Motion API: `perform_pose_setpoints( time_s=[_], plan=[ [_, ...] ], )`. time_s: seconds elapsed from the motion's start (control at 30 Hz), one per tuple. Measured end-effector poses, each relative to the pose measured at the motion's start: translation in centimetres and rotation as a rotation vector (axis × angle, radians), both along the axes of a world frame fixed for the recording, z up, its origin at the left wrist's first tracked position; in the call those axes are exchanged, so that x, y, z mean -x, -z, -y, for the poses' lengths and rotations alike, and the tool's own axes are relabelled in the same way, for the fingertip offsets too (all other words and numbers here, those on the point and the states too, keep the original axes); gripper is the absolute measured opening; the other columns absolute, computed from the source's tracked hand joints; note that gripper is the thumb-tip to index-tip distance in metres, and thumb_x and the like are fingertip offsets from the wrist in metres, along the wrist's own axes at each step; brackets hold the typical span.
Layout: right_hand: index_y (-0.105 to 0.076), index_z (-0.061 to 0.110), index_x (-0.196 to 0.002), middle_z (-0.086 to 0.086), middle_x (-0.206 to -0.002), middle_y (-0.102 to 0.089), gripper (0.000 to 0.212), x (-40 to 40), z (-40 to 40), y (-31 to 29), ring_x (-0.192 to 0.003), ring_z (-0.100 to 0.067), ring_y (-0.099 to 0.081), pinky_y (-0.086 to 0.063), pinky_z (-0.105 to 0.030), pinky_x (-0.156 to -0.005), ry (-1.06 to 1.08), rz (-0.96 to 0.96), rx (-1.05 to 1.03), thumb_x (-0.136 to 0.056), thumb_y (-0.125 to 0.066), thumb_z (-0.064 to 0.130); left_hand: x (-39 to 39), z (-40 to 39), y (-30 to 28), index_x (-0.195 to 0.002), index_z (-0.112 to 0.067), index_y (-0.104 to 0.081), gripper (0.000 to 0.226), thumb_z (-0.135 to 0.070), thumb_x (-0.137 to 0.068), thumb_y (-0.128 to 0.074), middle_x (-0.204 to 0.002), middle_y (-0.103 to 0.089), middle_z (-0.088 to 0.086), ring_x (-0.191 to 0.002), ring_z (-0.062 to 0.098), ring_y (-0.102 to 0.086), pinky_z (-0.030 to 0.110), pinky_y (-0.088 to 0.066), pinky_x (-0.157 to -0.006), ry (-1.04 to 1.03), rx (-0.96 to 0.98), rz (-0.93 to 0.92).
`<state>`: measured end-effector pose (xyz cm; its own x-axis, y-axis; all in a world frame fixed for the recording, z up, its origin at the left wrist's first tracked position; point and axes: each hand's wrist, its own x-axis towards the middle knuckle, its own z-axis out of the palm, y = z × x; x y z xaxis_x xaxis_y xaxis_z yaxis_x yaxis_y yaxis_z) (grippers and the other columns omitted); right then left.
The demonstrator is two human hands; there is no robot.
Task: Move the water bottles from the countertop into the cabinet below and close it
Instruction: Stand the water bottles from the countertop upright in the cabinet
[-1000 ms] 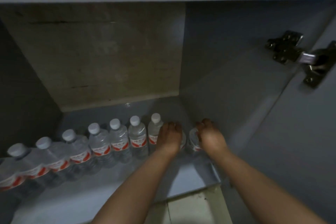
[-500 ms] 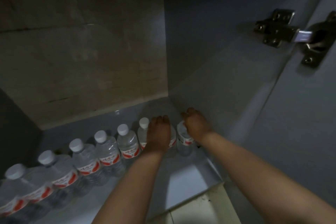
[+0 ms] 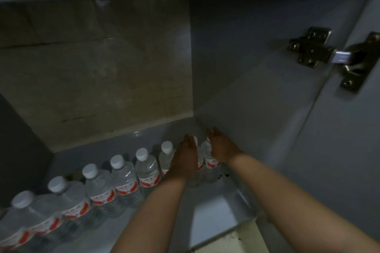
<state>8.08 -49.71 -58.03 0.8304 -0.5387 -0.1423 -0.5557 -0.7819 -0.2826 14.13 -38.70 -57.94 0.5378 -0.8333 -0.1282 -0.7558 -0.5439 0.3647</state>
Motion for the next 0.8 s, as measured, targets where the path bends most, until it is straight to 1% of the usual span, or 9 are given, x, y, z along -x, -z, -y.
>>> perform_pose_setpoints(
  time_s=[0.1, 0.2, 0.27, 0.33, 0.4, 0.47, 0.53, 0.6, 0.8],
  plan=[
    [-0.007, 0.006, -0.147, -0.019, -0.157, -0.004, 0.073, 0.9, -1.2, -0.5, -0.144, -0.029, -0.016, -0.018, -0.031, -0.119, 0.024, -0.021, 0.020, -0.090, -0.052, 0.012, 0.2, -1.5, -0.8, -0.150, -0.001, -0.003, 0.066, -0.009, -0.098, -0.042, -0.160, -0.002, 0.016, -0.148, 0.025, -0.011, 0.028, -0.012, -0.120, -0.013, -0.015, 0.047],
    [-0.035, 0.001, -0.138, -0.021, -0.149, -0.031, 0.052, 2.8, -3.5, -1.1, -0.133, -0.033, -0.039, -0.036, -0.031, -0.109, 0.148, 0.111, 0.099, -0.088, -0.048, 0.003, 1.1, -4.5, -1.8, -0.149, -0.009, -0.016, 0.057, -0.010, -0.098, -0.040, -0.159, -0.012, 0.012, -0.147, 0.025, -0.015, 0.031, -0.018, -0.120, -0.027, -0.065, 0.059],
    [-0.068, -0.004, -0.096, -0.024, -0.104, -0.069, 0.034, 4.1, -5.6, -2.0, -0.091, -0.035, -0.070, -0.058, -0.028, -0.069, 0.110, 0.222, 0.248, -0.063, -0.059, -0.004, 2.3, -7.4, -3.0, -0.148, -0.012, -0.023, 0.051, -0.009, -0.098, -0.033, -0.156, -0.022, 0.011, -0.145, 0.026, -0.020, 0.032, -0.021, -0.118, -0.039, -0.115, 0.103],
    [-0.072, 0.007, -0.060, -0.010, -0.065, -0.074, 0.022, 5.3, -8.6, -2.8, -0.059, -0.028, -0.072, -0.055, -0.025, -0.046, 0.080, 0.144, 0.250, -0.039, -0.077, 0.005, 3.8, -11.0, -5.0, -0.147, -0.015, -0.027, 0.051, -0.008, -0.097, -0.033, -0.154, -0.027, 0.011, -0.144, 0.027, -0.022, 0.034, -0.022, -0.118, -0.063, -0.179, 0.148],
    [-0.072, 0.008, -0.059, -0.008, -0.062, -0.074, 0.030, 6.6, -13.0, -5.1, -0.061, -0.026, -0.072, -0.057, -0.027, -0.054, 0.022, 0.057, 0.249, -0.035, -0.087, 0.019, 5.1, -14.6, -7.7, -0.147, -0.017, -0.027, 0.049, -0.012, -0.098, -0.031, -0.157, -0.024, 0.008, -0.146, 0.027, -0.016, 0.036, -0.017, -0.119, -0.101, -0.238, 0.117],
    [-0.072, 0.005, -0.092, -0.016, -0.099, -0.074, 0.033, 7.9, -17.4, -9.2, -0.102, -0.032, -0.067, -0.053, -0.037, -0.087, -0.015, -0.067, 0.153, -0.067, -0.075, 0.026, 6.5, -18.1, -10.9, -0.148, -0.019, -0.025, 0.049, -0.017, -0.099, -0.032, -0.159, -0.017, 0.005, -0.148, 0.026, -0.009, 0.036, -0.012, -0.121, -0.158, -0.297, 0.056],
    [-0.049, 0.004, -0.129, -0.017, -0.140, -0.048, 0.043, 9.1, -21.0, -12.7, -0.137, -0.030, -0.036, -0.026, -0.039, -0.114, -0.109, -0.136, 0.031, -0.093, -0.046, 0.026, 8.4, -21.4, -14.4, -0.147, -0.021, -0.026, 0.048, -0.021, -0.099, -0.033, -0.159, -0.019, 0.004, -0.148, 0.024, -0.010, 0.035, -0.013, -0.120, -0.239, -0.317, 0.014],
    [-0.035, 0.008, -0.139, -0.012, -0.150, -0.033, 0.045, 10.2, -24.4, -17.0, -0.143, -0.026, -0.021, -0.013, -0.040, -0.118, -0.218, -0.195, -0.011, -0.098, -0.033, 0.028, 10.5, -24.8, -18.2, -0.146, -0.021, -0.027, 0.046, -0.023, -0.100, -0.031, -0.154, -0.028, 0.004, -0.145, 0.023, -0.019, 0.034, -0.018, -0.117, -0.338, -0.315, -0.005],
    [-0.032, 0.010, -0.140, -0.012, -0.153, -0.028, 0.046, 12.7, -32.6, -31.1, -0.144, -0.027, -0.016, -0.010, -0.044, -0.118, -0.434, -0.155, -0.026, -0.099, -0.030, 0.030, 16.8, -34.4, -32.1, -0.146, -0.020, -0.027, 0.045, -0.027, -0.102, -0.027, -0.156, -0.024, 0.001, -0.145, 0.024, -0.016, 0.037, -0.015, -0.119, -0.584, -0.368, -0.058]
  ],
)
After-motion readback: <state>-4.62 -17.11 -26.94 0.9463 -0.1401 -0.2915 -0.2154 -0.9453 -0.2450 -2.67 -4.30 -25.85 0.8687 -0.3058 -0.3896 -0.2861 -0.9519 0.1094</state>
